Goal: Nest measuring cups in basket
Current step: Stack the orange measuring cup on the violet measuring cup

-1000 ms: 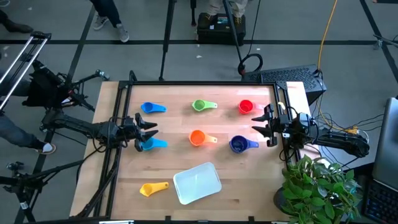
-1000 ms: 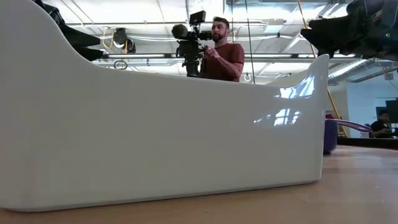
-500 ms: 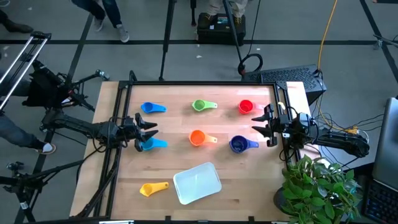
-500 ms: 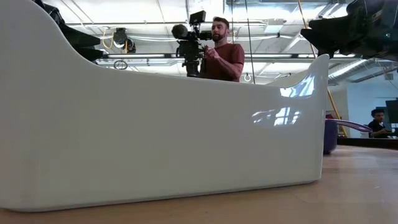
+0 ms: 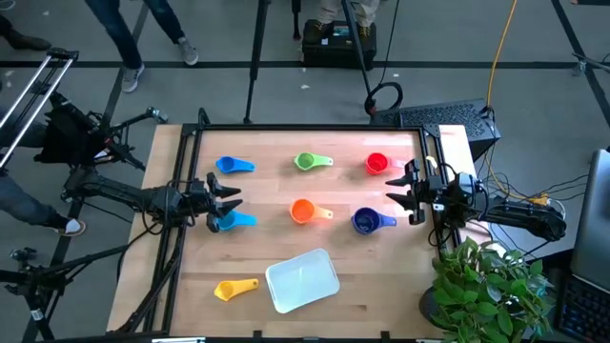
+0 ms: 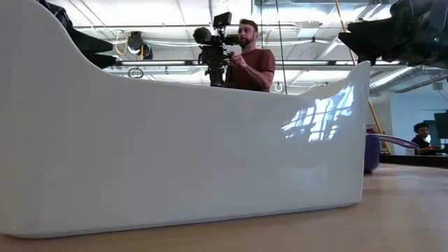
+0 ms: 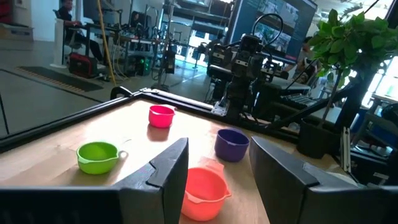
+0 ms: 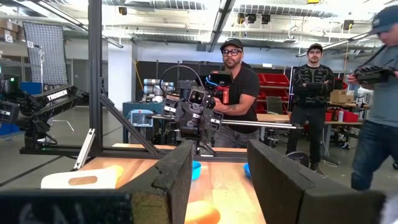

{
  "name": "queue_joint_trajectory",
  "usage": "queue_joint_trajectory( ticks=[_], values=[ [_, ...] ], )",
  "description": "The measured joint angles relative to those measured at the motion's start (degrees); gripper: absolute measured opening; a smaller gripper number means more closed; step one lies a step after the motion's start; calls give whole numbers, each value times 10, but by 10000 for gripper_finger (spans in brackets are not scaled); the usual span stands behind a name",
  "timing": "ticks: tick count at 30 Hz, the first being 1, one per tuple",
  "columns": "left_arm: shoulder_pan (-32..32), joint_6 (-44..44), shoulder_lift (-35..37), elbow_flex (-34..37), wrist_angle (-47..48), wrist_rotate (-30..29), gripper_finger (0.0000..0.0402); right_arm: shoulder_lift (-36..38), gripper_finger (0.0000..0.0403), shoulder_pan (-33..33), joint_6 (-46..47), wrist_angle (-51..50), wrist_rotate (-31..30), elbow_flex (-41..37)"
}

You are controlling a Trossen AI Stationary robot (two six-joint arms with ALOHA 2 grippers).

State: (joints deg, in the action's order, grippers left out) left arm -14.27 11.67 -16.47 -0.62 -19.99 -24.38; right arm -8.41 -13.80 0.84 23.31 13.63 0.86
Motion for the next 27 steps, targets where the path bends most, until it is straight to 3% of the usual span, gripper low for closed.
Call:
queue_joint_trajectory(
  ticks=[13,18,22,27],
  values=[
    [0,-1,0,0,0,0,172,0,146,0,-2,1,-4,0],
    [0,-1,0,0,0,0,172,0,146,0,-9,43,-87,0],
    [0,-1,0,0,3,0,172,0,146,0,33,94,-105,0],
    [0,-1,0,0,5,0,172,0,146,-1,73,143,-195,0]
  ],
)
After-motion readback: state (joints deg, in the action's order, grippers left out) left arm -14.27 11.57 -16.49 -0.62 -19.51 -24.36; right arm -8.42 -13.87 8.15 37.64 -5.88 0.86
